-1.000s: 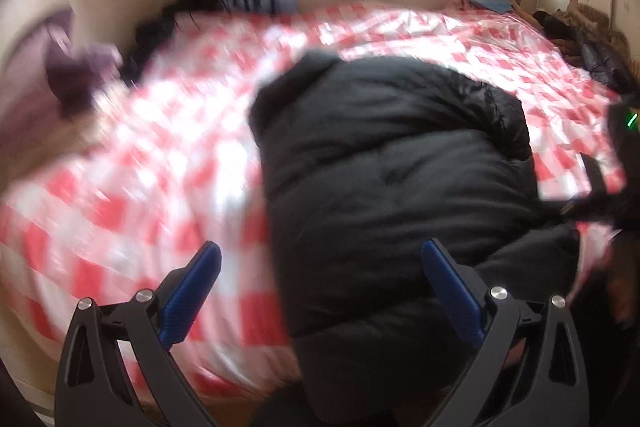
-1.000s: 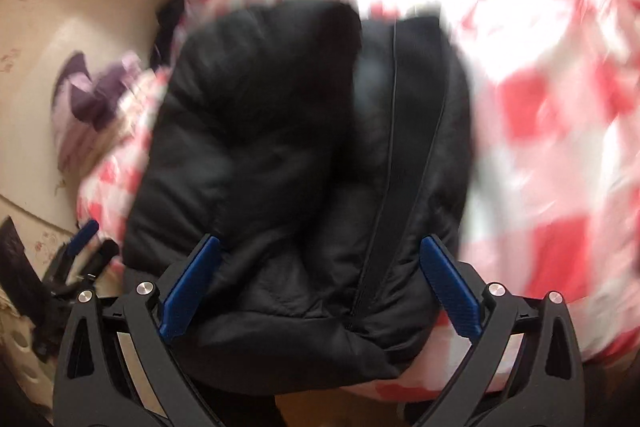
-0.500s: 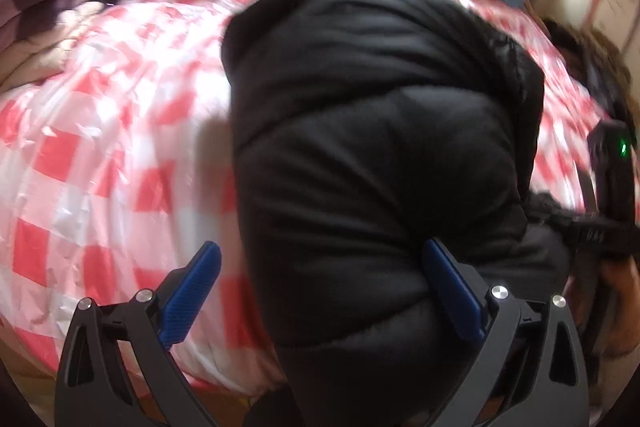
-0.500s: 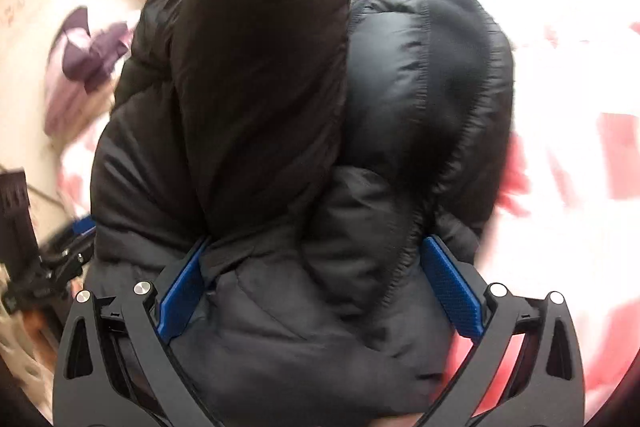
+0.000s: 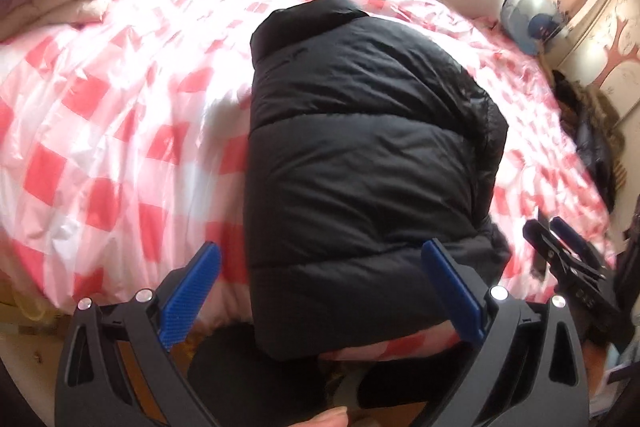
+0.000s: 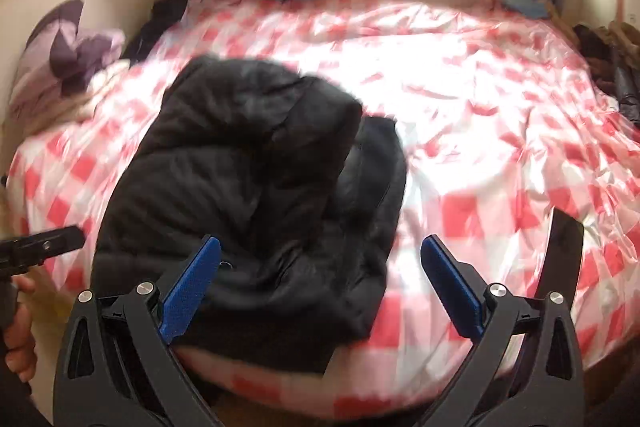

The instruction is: Fold large clothes

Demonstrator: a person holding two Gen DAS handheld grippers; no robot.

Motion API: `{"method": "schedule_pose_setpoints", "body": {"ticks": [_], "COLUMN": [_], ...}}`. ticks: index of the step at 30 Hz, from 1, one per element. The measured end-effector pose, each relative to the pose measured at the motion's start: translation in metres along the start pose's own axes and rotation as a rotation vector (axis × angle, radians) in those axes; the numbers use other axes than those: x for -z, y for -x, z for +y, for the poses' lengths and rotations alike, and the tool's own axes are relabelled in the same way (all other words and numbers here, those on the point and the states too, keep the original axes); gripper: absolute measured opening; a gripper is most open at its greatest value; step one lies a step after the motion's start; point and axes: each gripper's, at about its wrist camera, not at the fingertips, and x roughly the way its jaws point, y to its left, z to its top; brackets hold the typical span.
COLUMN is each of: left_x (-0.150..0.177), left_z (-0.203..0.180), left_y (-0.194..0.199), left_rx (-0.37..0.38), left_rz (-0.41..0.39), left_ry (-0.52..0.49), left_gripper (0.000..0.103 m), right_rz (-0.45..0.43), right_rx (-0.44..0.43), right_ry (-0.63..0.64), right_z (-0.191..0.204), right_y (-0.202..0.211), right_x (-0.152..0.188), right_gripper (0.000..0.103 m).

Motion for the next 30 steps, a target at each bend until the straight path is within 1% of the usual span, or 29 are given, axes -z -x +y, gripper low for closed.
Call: {"method": "schedule_pose_setpoints", "body": {"ticks": [1,2,4,5,7,11,18,25,30], "left_x": [0.004,0.001,0.006,0.010,0.015,0.022,0.031,0.030,0.028], "left_z": [-0.007,-0.006,-0.009,-0.012,-0.015,-0.017,-0.022,-0.025,-0.023], "left_y": [0.001,0.000,0.000,-0.001,-0.001,-0.002,-0.001,-0.002,-0.003], "left_rx": [-0.031,-0.040,-0.059,-0.082,-0.089,-0.105,-0.180,-0.192,-0.184], "left_rz": [-0.006,-0.002,0.012,0.018,0.021,0.016,0.003,-0.001,-0.003], "left_ry": [-0.026,-0.040,-0.048,-0.049,-0.054,-0.055,-0.103,-0.127,-0.121], "left_gripper": [0.096,0.096,0.096,0.096,0.096,0.096,0.096,0.096,0.096], "right_rz": [0.025,0.037,0.066,0.070,0.079,0.096,0.115,0.130,0.139], "right_rx": [0.025,0.036,0.068,0.071,0.076,0.066,0.069,0.069,0.060], "right_ry": [0.000,0.001,0.020,0.025,0.028,0.051,0.070,0.076,0.071], "right_z": [0.006,0.006,0.009,0.011,0.012,0.023,0.030,0.029,0.028], "right_y": [0.004,0.005,0.007,0.008,0.011,0.006,-0.001,-0.005,-0.007], "right_x": [0.006,0.009,0.014,0.017,0.023,0.022,0.023,0.023,0.022], "right_gripper": [0.097,0.097,0.097,0.097,0.097,0.097,0.097,0.097,0.097]}}
